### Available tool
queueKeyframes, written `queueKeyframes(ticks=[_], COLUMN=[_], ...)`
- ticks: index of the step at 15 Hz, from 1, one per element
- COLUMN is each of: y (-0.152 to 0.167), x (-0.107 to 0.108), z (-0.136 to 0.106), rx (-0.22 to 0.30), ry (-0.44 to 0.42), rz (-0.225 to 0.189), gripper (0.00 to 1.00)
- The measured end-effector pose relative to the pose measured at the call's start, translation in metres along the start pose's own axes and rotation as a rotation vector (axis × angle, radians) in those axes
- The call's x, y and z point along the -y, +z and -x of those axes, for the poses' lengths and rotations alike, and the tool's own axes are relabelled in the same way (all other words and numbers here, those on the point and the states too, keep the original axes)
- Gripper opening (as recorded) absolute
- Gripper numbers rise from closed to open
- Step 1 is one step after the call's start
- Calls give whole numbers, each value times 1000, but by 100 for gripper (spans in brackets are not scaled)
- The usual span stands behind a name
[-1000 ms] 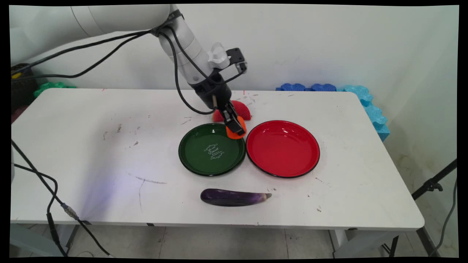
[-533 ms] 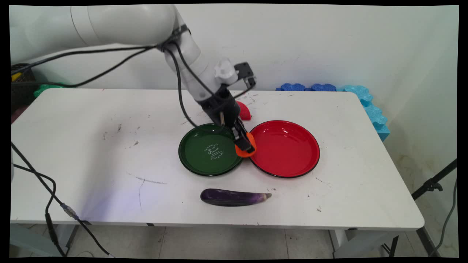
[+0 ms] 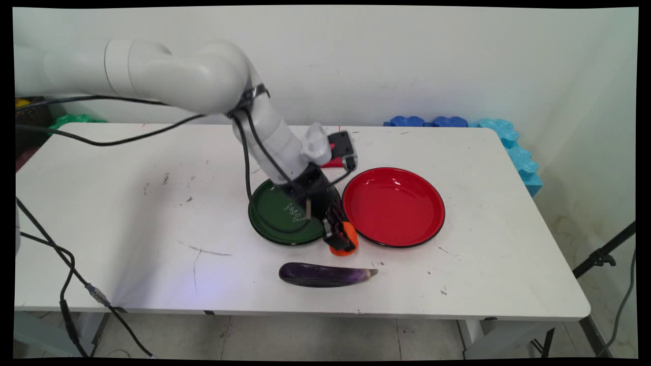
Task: Place the picked object on the table
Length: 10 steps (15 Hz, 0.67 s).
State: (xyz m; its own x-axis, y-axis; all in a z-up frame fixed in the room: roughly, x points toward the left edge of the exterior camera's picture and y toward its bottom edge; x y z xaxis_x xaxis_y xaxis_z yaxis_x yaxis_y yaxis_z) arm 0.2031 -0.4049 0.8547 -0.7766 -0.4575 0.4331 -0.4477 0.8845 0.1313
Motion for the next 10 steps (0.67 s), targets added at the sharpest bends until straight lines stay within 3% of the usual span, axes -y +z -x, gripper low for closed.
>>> queueKeyframes(ticks=[5, 10], y=[20, 27], x=[-12, -13], z=[11, 14], rx=[-6, -14], ry=[35, 92], rz=[-3, -37], gripper=[0, 0])
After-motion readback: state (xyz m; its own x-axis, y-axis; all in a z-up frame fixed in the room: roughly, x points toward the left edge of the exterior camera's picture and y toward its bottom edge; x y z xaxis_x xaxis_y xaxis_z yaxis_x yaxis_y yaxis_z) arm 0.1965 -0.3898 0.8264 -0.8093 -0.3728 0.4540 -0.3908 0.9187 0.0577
